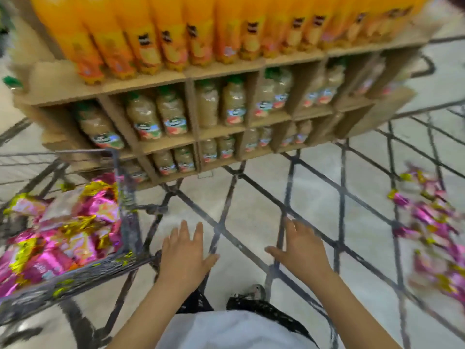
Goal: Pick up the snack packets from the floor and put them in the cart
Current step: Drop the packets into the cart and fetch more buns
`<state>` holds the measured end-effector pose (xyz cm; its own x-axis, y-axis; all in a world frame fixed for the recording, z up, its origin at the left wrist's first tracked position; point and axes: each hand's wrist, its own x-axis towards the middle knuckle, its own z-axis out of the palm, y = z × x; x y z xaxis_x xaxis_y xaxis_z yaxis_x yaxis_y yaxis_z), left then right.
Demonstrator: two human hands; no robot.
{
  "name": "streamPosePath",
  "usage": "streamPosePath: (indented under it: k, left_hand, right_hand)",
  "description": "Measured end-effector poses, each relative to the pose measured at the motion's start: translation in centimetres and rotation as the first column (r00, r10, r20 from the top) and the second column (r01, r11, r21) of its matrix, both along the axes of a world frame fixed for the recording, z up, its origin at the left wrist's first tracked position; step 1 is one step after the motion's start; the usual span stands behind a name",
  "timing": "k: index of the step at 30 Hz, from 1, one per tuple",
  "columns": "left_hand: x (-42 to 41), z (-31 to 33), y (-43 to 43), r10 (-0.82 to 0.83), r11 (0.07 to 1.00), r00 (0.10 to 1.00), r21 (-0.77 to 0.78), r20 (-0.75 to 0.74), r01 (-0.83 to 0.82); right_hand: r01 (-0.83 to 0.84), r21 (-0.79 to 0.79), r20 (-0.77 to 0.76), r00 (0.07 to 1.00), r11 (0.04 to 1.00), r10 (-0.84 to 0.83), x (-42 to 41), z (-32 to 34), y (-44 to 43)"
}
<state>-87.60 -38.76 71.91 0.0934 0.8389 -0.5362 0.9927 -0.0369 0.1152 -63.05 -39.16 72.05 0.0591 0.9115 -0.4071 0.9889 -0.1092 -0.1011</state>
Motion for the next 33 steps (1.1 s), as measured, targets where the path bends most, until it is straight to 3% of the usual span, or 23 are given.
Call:
streamPosePath:
  k: [7, 13, 21, 33]
  left_hand:
    - [12.7, 1.2, -1.2, -0.366, 0.93, 0.931, 0.029, 0.017, 0.365]
    - [21.3, 2.2, -2.9, -0.613, 0.79, 0.79, 0.022, 0.016, 0.612]
    - [28.6, 1.9, -2.5, -0.79, 0.613, 0.613, -0.039, -0.02, 0.789]
    - [43.8, -0.5, 6.7, -0.88, 0.467, 0.471, -0.06, 0.07, 0.882]
  right_hand:
    - [0.373, 0.018, 0.004, 0.928, 0.928, -0.373, 11.2, 1.1, -10.2]
    - [0.658, -0.025, -0.043, 0.752, 0.753, -0.658, 16.0, 0.2, -17.3]
    - [0.821, -0.094, -0.131, 0.551, 0.564, -0.824, 18.4, -1.5, -20.5]
    - [0.937, -0.225, -0.171, 0.233, 0.268, -0.957, 29.9, -1.4, -15.5]
